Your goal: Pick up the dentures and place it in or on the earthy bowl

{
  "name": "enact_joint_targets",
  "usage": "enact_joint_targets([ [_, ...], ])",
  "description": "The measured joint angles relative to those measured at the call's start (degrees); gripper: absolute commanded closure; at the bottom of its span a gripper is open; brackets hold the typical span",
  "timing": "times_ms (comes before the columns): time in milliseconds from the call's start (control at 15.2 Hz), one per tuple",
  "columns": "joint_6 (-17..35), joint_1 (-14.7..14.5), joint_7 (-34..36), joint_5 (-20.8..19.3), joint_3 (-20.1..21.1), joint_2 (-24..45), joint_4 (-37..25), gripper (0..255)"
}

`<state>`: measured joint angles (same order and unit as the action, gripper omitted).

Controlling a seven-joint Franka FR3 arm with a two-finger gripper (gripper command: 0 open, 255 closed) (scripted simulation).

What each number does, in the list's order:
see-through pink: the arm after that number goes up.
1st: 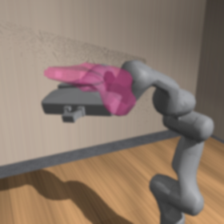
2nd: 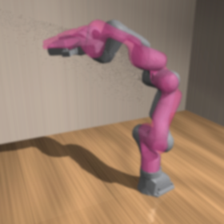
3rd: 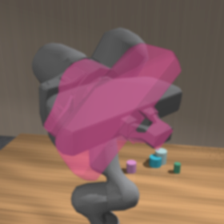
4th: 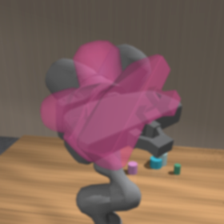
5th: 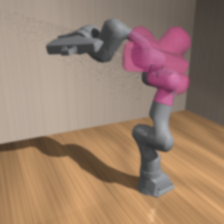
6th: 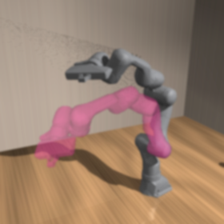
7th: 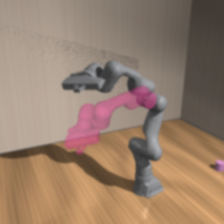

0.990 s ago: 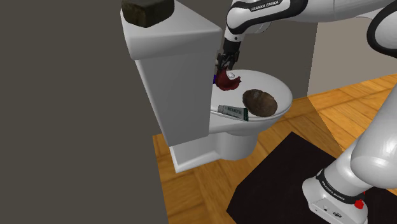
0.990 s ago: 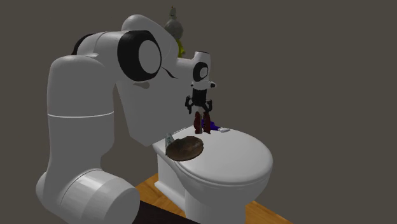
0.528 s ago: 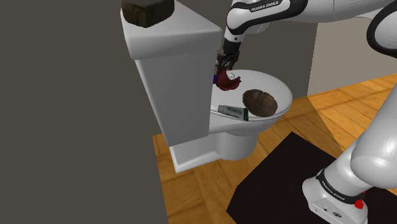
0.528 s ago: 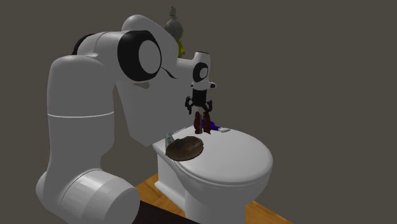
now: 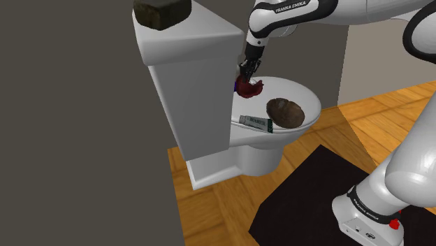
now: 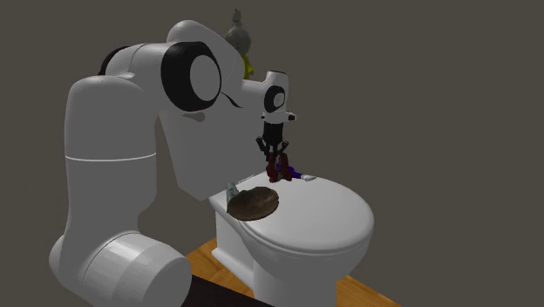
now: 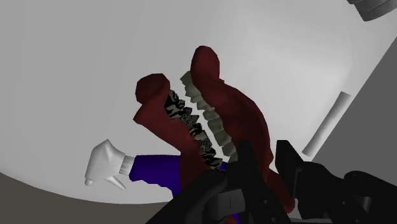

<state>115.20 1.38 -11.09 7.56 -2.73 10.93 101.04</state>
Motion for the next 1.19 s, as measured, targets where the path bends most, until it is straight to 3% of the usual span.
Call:
enact_joint_targets([
  [264, -0.79, 0.02, 0.10, -0.07, -0.03, -0.22, -0.51, 255],
  [1188, -11.01, 0.11, 1.31, -0.55, -0.13, -1.05, -9.98, 255],
])
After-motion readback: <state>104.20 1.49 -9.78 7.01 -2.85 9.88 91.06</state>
